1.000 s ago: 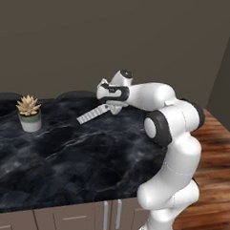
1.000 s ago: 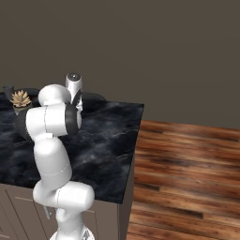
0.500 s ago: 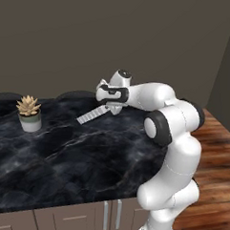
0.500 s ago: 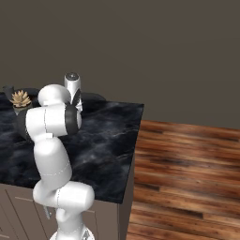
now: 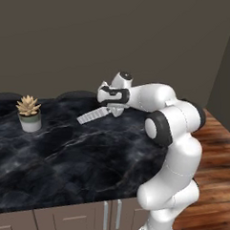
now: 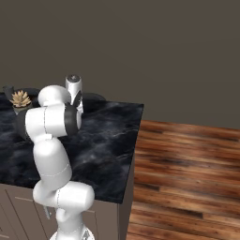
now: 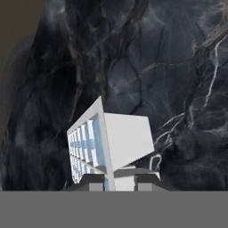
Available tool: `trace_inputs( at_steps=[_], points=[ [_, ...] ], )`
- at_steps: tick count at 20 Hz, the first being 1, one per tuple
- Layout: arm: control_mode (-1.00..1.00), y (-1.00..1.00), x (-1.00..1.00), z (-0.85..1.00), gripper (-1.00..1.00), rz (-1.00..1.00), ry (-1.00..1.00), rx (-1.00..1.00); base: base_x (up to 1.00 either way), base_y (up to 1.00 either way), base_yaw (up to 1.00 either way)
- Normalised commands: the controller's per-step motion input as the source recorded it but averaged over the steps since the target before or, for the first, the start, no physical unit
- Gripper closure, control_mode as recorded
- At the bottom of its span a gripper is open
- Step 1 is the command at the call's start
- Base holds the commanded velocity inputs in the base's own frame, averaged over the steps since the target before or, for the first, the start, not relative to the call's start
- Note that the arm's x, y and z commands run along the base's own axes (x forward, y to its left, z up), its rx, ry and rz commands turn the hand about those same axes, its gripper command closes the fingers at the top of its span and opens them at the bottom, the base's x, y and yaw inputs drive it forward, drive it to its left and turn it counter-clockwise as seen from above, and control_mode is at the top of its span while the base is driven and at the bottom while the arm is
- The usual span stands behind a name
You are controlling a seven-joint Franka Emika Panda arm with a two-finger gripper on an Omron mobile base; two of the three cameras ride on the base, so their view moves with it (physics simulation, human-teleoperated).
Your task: Open the freezer door, pick up the ice cube tray from the freezer, and place it on the dining counter.
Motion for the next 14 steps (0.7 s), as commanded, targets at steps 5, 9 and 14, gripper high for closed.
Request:
trace_inputs(
  at_steps=[5, 9, 14],
  points=[
    [-1.0, 0.0, -0.1, -0.49, 1.0, 0.0, 0.0, 0.0, 0.0, 0.0, 0.0],
    [-1.0, 0.0, -0.11, -0.48, 1.0, 0.0, 0.0, 0.0, 0.0, 0.0, 0.0],
    [-1.0, 0.0, -0.01, -0.33, 1.0, 0.0, 0.0, 0.0, 0.0, 0.0, 0.0]
  ],
)
